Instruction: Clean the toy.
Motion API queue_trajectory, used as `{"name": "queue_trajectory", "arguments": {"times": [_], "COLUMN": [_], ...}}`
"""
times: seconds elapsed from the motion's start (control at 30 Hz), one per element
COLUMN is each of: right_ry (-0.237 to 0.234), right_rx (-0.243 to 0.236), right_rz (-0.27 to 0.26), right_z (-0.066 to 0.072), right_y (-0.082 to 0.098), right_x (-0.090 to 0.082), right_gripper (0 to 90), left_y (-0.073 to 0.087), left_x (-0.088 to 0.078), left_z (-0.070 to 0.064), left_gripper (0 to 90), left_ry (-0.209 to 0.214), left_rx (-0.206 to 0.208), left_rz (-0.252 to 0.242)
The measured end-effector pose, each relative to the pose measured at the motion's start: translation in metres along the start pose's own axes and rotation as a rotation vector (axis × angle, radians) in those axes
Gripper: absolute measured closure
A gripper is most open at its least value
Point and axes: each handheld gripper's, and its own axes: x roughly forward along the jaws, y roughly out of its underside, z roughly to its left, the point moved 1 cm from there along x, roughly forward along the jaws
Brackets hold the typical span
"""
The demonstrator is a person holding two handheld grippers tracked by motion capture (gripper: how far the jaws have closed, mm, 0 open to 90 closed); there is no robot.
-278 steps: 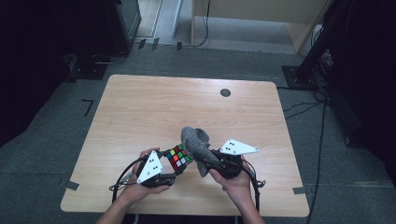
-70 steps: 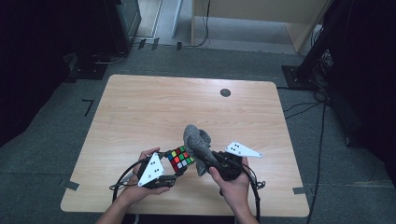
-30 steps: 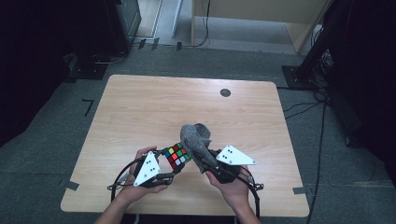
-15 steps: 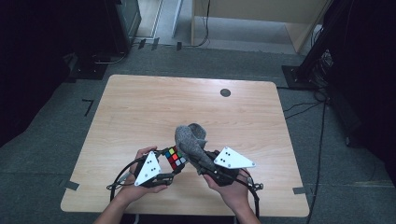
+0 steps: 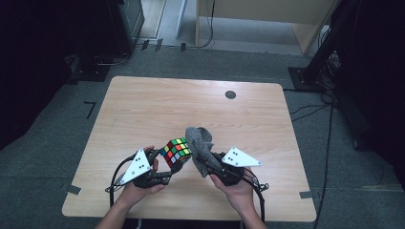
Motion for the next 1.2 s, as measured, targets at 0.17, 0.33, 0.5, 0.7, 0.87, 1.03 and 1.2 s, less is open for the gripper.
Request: {"name": "queue_trajectory", "arguments": {"times": [0.17, 0.33, 0.5, 0.7, 0.87, 1.03, 1.2], "right_ry": [-0.059, -0.056, -0.004, -0.041, -0.053, 0.005, -0.021], "right_rx": [-0.026, -0.047, -0.007, -0.03, -0.076, -0.05, -0.061], "right_rz": [0.065, 0.117, 0.02, 0.048, 0.114, 0.028, 0.046], "right_z": [0.011, 0.013, 0.001, 0.008, 0.015, 0.005, 0.01], "right_y": [0.011, 0.014, 0.004, 0.01, 0.016, 0.006, 0.012], "right_x": [0.014, 0.018, 0.004, 0.012, 0.02, 0.007, 0.013], "right_gripper": [73.7, 74.0, 74.3, 74.1, 74.1, 74.3, 73.9], "left_y": [0.0, 0.003, 0.004, 0.003, 0.002, 0.003, 0.002], "left_x": [-0.001, 0.0, 0.002, 0.001, 0.0, 0.002, 0.002], "left_z": [0.004, 0.005, 0.003, 0.004, 0.006, 0.002, 0.003], "left_gripper": [34.2, 34.2, 34.2, 34.2, 34.2, 34.2, 34.2], "left_ry": [0.01, 0.015, 0.022, 0.024, 0.023, 0.027, 0.024], "left_rx": [-0.042, -0.054, -0.043, -0.064, -0.075, -0.053, -0.061], "left_rz": [-0.019, -0.007, 0.013, -0.003, -0.008, 0.011, 0.003]}}
